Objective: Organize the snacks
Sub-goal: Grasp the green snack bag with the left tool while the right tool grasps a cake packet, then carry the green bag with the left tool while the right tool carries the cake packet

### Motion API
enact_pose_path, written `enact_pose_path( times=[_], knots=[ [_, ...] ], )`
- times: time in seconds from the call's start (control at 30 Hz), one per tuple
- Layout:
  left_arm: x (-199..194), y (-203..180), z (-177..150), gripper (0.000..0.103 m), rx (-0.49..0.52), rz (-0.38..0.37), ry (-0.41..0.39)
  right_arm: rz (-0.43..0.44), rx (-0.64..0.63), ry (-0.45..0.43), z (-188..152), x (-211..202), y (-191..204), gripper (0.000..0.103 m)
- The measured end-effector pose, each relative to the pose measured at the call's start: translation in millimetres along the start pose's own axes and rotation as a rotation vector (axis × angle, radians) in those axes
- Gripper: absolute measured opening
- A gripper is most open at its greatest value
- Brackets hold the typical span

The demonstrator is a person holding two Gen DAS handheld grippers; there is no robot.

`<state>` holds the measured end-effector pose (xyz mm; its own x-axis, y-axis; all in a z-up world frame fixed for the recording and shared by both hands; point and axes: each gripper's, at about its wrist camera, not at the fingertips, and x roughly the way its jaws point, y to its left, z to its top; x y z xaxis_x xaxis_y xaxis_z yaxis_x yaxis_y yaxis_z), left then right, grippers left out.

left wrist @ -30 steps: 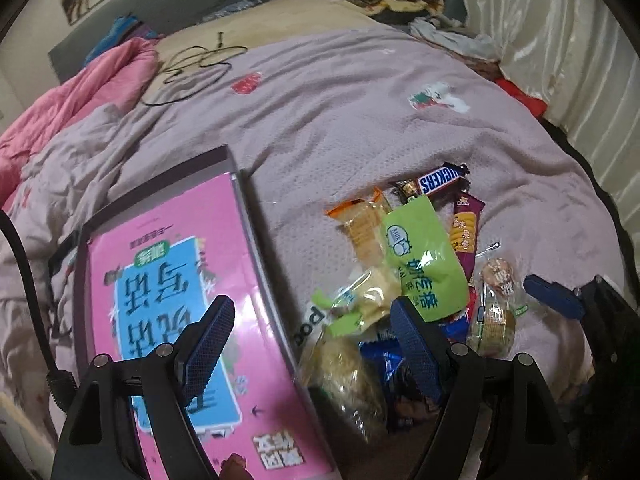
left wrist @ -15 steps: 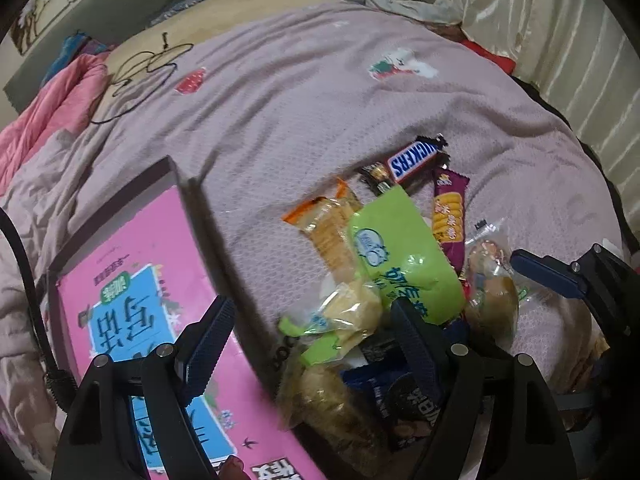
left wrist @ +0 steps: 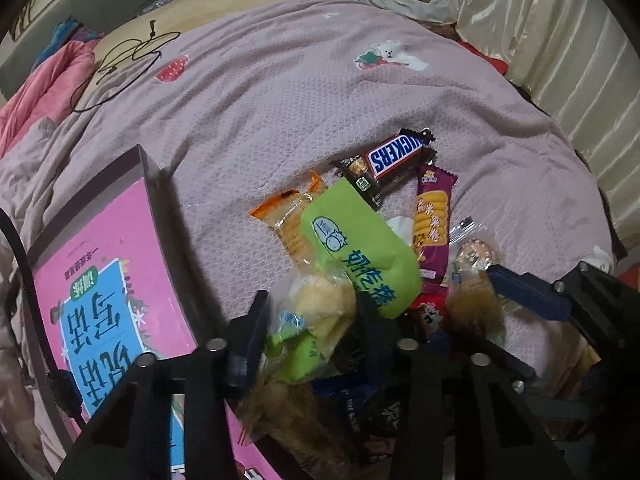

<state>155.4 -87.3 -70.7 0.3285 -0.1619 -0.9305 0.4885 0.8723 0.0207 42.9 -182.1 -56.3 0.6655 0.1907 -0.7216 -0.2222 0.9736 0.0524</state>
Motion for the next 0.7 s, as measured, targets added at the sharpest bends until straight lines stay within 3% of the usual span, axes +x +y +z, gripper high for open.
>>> enact_pose_path(
  times=[0.27, 0.4, 0.7],
  knots=[
    [3, 0, 3, 0.04, -0.002, -0.009, -0.003, -0.059, -0.041, 0.026, 4, 12, 11, 0.036],
    [2, 1, 3, 0.035, -0.018, -0.02, -0.007, -0.024, 0.008, 0.009, 3, 7, 2, 0.034],
    [-18, 11, -3, 0.034, -0.066, -0.036, -0.059, 0.028, 0.145, -0.065, 5, -23, -19, 0.034]
  ],
)
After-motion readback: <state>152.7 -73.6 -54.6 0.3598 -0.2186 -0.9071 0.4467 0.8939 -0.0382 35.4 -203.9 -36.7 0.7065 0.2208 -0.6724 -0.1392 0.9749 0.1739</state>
